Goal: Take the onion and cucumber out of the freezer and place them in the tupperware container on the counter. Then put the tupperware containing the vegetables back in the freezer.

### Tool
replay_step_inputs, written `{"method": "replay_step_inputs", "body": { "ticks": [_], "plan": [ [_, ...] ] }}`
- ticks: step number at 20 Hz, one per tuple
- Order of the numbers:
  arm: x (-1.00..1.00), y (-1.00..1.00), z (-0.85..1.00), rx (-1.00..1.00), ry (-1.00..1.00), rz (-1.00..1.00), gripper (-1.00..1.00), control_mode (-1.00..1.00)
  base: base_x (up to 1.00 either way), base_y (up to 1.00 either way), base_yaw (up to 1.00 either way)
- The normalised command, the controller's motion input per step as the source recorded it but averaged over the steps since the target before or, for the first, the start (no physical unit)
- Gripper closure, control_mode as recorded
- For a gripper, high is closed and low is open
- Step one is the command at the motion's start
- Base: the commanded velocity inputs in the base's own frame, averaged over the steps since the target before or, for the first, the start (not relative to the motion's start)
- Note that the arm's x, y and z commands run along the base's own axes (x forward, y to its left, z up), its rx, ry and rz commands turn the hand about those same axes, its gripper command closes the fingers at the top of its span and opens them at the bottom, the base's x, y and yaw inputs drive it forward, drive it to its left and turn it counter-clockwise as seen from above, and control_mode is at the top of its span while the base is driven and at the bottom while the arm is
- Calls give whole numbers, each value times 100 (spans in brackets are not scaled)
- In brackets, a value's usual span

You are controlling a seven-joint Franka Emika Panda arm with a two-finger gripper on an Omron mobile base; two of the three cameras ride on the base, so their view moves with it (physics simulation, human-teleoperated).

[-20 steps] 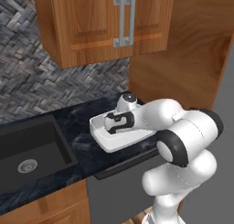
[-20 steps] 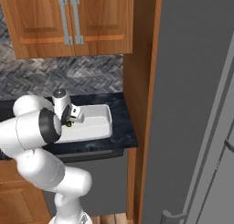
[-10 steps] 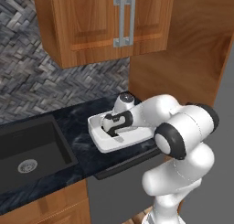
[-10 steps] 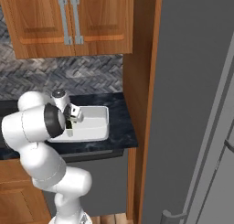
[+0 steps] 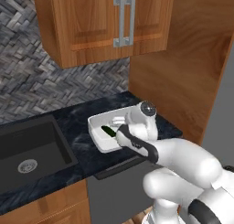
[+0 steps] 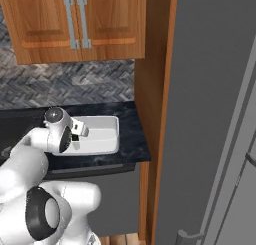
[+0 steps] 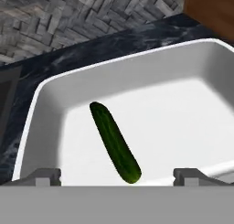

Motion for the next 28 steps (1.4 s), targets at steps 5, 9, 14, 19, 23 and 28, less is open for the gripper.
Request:
{"method": "replay_step_inputs", "body": {
  "ticks": [5, 9, 14, 19, 23, 28],
  "plan": [
    [-92, -44, 100, 16, -28, 0, -100, -100, 0, 0, 0],
    [-64, -3, 100, 14, -23, 0, -100, -100, 0, 0, 0],
    [-75, -1, 100, 9, -15, 0, -100, -100, 0, 0, 0],
    [-89, -17, 100, 1, 4, 0, -100, -100, 0, 0, 0],
    [-93, -40, 69, 0, 21, -2, -100, -100, 0, 0, 0],
    [-68, -41, 7, -5, 26, -1, -100, -100, 0, 0, 0]
  ]
}}
